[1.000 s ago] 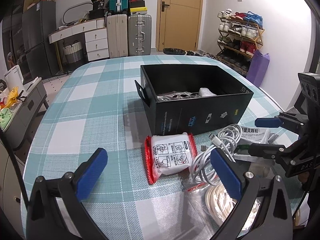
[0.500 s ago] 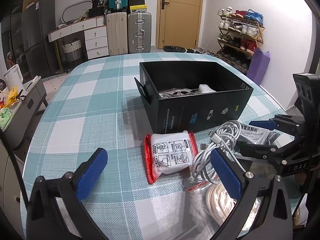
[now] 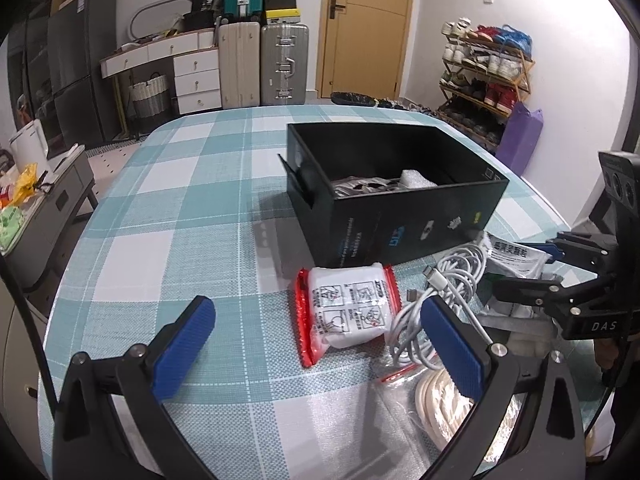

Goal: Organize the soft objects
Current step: 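Grasp the paper sachet with the right tool while the left tool grasps the red-edged packet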

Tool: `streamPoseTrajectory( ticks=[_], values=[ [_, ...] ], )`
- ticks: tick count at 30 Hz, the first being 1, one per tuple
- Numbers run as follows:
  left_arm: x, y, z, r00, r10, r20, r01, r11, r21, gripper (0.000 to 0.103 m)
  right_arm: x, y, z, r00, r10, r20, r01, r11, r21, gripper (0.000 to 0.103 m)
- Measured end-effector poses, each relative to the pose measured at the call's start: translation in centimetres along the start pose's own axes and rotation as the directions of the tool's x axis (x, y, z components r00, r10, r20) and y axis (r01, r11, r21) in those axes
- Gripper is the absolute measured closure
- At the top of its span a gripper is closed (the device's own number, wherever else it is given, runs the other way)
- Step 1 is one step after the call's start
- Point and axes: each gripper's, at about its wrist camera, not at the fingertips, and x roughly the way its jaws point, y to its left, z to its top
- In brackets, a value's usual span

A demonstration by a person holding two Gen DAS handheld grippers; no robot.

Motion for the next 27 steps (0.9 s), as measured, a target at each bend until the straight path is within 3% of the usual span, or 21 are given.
streamPoseTrajectory(
  ticks=[8,19,27],
  values=[
    [0.8,1.0,0.0,0.999,0.022,-0.043,-0.024,0.998,-0.05,0.0,-1.5,-0.6,0.1,1.0,-0.008,0.03,0.008,1.0,0.001,0.044],
    [2.7,-0.4,0.7,0.992,0.041,-0.12,-0.041,0.999,0.0,0.0,-3.2,-1.4,0.1,0.998,-0.02,0.064,0.019,1.0,0.009,0.044],
    [3.1,-0.4,0.7,0.99,0.018,-0.142,-0.02,1.0,-0.01,0.011,-3.9,-1.9,0.2,0.996,-0.028,0.081,0.026,0.999,0.021,0.044]
  ],
)
